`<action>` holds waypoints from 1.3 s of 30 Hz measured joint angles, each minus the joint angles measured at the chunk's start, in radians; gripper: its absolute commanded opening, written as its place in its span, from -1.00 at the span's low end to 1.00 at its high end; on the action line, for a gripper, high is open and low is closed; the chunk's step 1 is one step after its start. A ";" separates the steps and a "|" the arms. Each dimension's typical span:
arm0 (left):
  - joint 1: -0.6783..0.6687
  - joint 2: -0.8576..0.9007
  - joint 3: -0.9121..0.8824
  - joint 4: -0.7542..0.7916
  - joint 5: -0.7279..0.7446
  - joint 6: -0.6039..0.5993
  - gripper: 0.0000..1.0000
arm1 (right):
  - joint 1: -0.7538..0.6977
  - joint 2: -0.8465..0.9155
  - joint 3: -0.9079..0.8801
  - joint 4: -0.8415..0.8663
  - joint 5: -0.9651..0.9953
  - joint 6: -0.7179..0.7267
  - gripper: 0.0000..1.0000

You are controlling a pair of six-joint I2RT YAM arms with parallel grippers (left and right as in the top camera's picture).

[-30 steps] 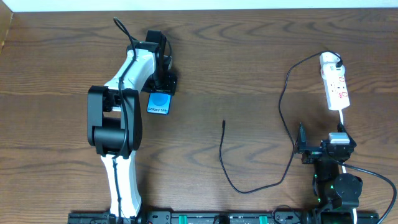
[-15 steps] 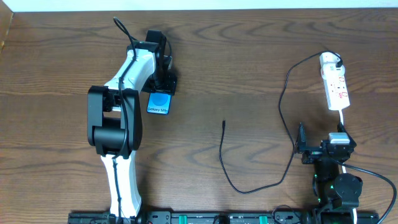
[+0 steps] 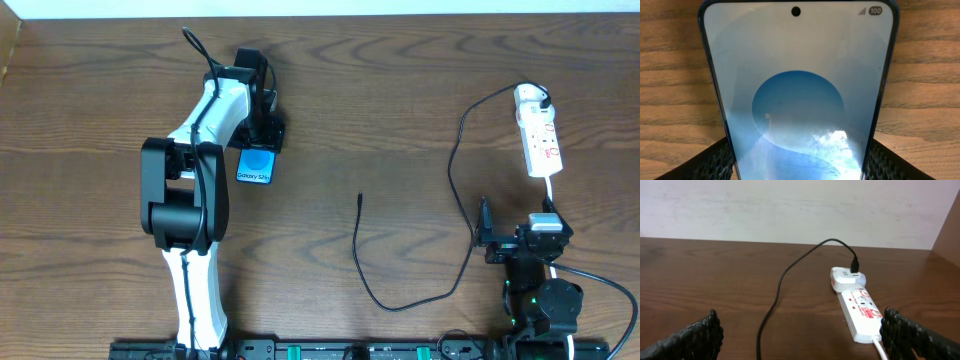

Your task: Plug charger to phone and switch on socket

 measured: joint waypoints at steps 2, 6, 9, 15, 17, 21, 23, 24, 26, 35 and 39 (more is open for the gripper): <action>0.000 0.000 0.001 -0.002 0.000 0.000 -0.86 | 0.000 0.000 0.000 0.000 0.000 0.000 0.99; 0.000 0.000 0.001 -0.005 -0.001 0.000 -0.85 | 0.000 0.000 0.000 0.000 0.000 0.000 0.98; 0.000 0.000 0.001 -0.008 -0.002 0.000 -0.85 | 0.000 0.000 0.000 0.000 0.000 0.000 0.98; 0.000 0.001 0.006 -0.023 -0.003 0.000 -0.85 | 0.000 0.000 0.000 0.000 0.000 0.000 0.99; 0.000 0.001 0.008 -0.026 -0.004 0.000 -0.86 | 0.000 0.000 0.000 0.000 0.000 0.000 0.99; 0.000 0.005 0.020 -0.037 -0.011 0.000 -0.85 | 0.000 0.000 0.000 0.000 0.000 0.000 0.98; 0.000 0.005 0.024 -0.037 -0.011 0.000 -0.86 | 0.000 0.000 0.000 0.000 0.000 0.000 0.98; 0.000 0.005 0.026 -0.036 -0.011 0.000 -0.85 | 0.000 0.000 0.000 0.000 0.000 0.000 0.98; 0.000 0.005 0.026 -0.038 -0.011 0.000 -0.85 | 0.000 0.000 0.000 0.000 0.000 0.000 0.98; 0.000 -0.041 0.026 -0.043 -0.010 0.000 -0.85 | 0.000 0.000 0.000 0.000 0.000 0.000 0.99; 0.000 -0.082 0.029 -0.048 0.016 0.000 -0.85 | 0.000 0.000 0.000 0.000 0.000 0.000 0.98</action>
